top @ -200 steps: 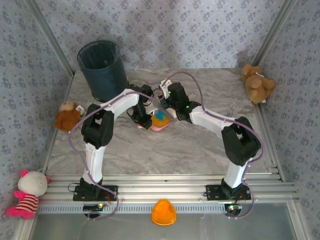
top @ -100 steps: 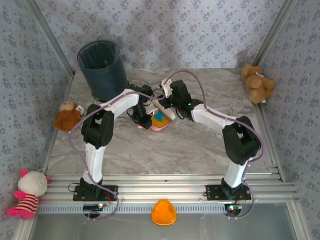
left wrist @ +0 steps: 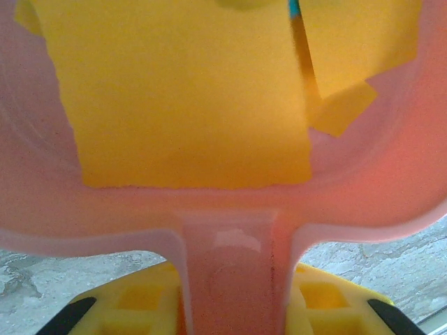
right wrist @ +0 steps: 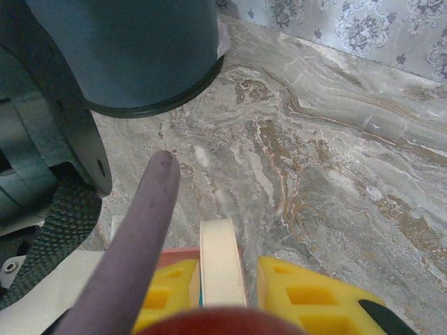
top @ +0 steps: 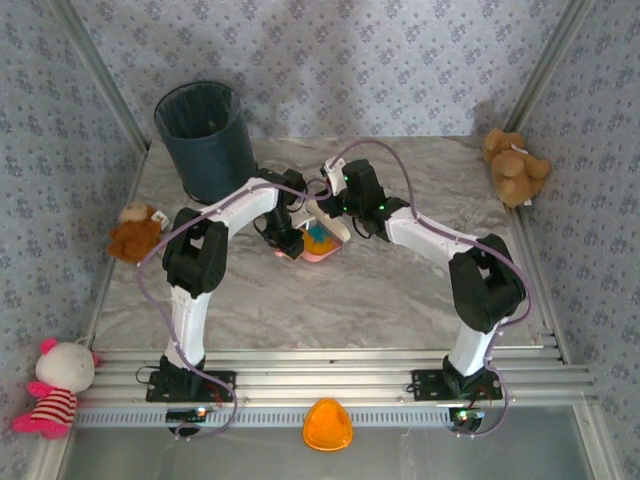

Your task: Sweep away the paper scraps from the table

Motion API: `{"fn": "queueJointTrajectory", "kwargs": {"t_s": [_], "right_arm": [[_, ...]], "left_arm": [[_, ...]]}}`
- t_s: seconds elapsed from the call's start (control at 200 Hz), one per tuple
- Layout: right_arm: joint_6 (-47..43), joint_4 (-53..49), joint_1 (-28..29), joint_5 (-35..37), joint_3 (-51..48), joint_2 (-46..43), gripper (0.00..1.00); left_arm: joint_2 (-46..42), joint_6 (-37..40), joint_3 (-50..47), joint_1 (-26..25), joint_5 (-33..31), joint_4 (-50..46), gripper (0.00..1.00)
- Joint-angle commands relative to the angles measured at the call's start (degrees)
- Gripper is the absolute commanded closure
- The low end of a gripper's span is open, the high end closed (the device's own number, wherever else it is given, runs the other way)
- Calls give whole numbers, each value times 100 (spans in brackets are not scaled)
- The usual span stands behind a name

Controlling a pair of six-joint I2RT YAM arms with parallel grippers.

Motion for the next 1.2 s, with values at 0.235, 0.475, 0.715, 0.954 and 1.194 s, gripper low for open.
{"fn": "queueJointTrajectory", "kwargs": {"t_s": [0.235, 0.475, 0.715, 0.954, 1.194], "right_arm": [[282, 108, 47, 891, -114, -429, 100], [429, 210, -48, 1332, -365, -710, 100], [516, 263, -112, 1627, -837, -1089, 100], [617, 518, -245, 1547, -1493, -1642, 100], [710, 286, -336, 1741, -1983, -2299, 100]], "left_arm": [[-74, 76, -171, -72, 72, 11, 100], [-192, 37, -311, -68, 91, 201, 100], [-358, -84, -533, -65, 99, 550, 100], [-701, -196, -812, -51, 109, 979, 100], [-996, -306, -943, 0, 175, 1144, 100]]}}
